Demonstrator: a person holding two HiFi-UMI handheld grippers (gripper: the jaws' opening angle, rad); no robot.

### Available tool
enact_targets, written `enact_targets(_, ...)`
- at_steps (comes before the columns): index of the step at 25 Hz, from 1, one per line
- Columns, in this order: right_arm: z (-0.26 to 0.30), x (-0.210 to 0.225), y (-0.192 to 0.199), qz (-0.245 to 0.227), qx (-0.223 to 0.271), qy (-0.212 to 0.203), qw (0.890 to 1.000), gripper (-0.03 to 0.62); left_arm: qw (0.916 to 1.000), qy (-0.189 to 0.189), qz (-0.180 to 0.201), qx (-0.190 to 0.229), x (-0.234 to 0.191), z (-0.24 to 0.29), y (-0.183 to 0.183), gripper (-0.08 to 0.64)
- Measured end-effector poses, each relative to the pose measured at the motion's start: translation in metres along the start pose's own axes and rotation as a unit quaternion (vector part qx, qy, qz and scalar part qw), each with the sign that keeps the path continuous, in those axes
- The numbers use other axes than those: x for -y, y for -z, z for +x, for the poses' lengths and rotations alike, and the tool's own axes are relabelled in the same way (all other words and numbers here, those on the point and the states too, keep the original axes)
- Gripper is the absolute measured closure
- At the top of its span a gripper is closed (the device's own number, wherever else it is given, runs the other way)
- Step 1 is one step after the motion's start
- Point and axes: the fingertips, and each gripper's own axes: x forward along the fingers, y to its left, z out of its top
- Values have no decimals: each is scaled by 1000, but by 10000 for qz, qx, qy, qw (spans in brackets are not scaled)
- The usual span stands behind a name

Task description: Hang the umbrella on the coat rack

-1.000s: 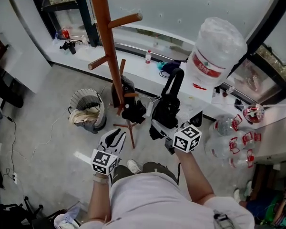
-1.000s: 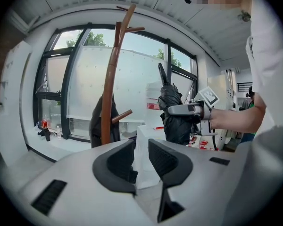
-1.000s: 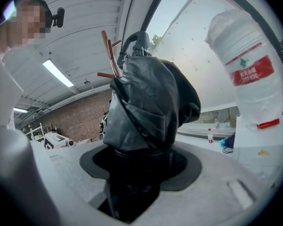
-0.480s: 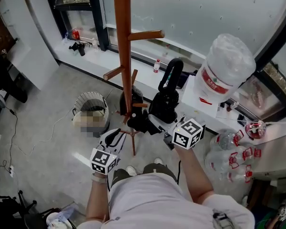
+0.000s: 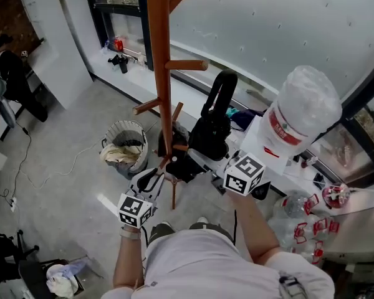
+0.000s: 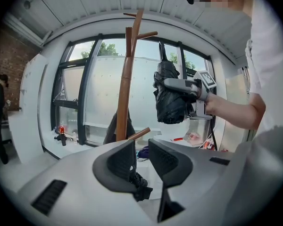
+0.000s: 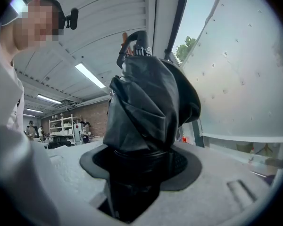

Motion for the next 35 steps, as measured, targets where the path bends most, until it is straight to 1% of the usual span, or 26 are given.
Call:
enact_targets(9, 9, -14, -31, -231, 165, -520, 9982, 336, 9994, -306, 61, 143, 1, 1, -16, 480)
enact_targets(15, 17, -25, -47, -384, 208, -765, 9961, 336, 9987, -470, 21, 184, -3, -5, -20, 480)
enact_targets(35, 46, -28, -38, -241, 85, -909, 9955, 336, 9972, -722, -128, 154, -14, -22, -11, 480)
